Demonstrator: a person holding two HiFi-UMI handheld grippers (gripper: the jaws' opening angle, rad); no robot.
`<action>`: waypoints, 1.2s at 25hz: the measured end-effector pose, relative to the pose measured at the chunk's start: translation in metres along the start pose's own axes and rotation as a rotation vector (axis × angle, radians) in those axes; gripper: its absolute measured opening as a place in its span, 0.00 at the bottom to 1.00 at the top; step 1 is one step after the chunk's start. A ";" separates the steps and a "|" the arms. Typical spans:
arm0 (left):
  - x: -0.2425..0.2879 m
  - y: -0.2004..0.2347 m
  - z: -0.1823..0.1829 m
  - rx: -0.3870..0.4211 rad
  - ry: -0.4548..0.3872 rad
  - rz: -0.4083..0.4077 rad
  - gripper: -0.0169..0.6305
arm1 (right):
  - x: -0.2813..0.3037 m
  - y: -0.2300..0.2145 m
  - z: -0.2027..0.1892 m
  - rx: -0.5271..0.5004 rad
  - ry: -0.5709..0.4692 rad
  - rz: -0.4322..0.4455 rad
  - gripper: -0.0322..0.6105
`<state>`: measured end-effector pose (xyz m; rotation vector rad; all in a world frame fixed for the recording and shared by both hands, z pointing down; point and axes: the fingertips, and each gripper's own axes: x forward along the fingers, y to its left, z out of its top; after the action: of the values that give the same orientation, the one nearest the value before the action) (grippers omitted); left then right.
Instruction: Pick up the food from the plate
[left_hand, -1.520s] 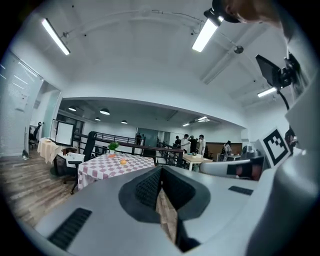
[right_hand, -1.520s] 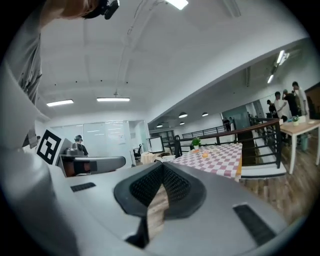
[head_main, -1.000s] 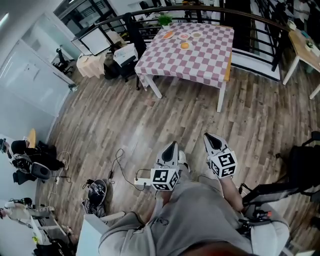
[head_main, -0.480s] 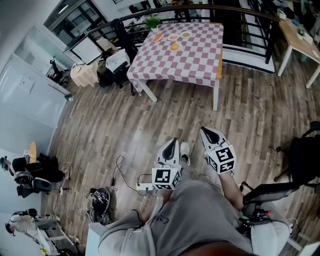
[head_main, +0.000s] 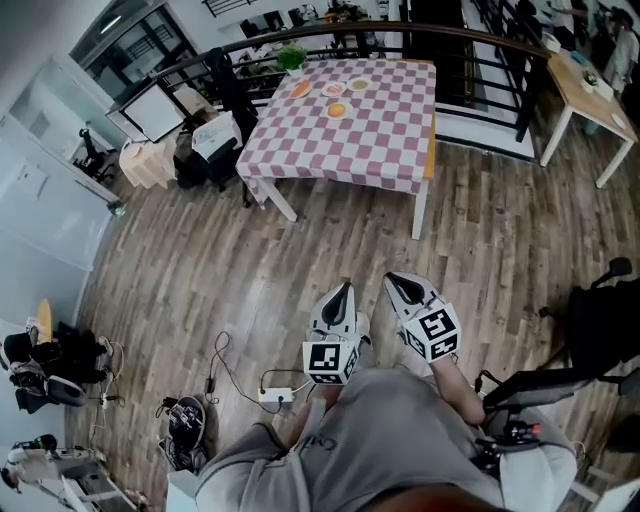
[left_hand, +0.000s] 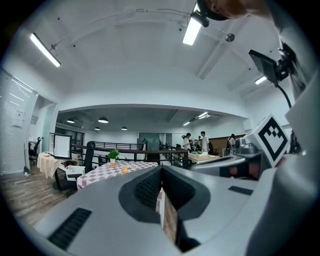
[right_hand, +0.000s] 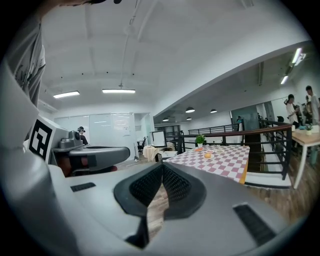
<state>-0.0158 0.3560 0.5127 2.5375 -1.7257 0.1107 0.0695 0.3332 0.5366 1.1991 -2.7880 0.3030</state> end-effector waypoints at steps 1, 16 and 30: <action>0.007 0.007 -0.001 -0.007 0.000 0.002 0.04 | 0.008 -0.003 0.001 -0.003 0.006 0.003 0.07; 0.120 0.151 0.032 -0.078 0.019 -0.037 0.04 | 0.162 -0.032 0.056 0.001 0.106 -0.027 0.07; 0.199 0.214 -0.006 -0.131 -0.008 -0.202 0.04 | 0.233 -0.072 0.043 0.015 0.110 -0.223 0.07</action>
<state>-0.1421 0.0943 0.5418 2.5986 -1.4179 -0.0237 -0.0386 0.1104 0.5423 1.4346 -2.5338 0.3593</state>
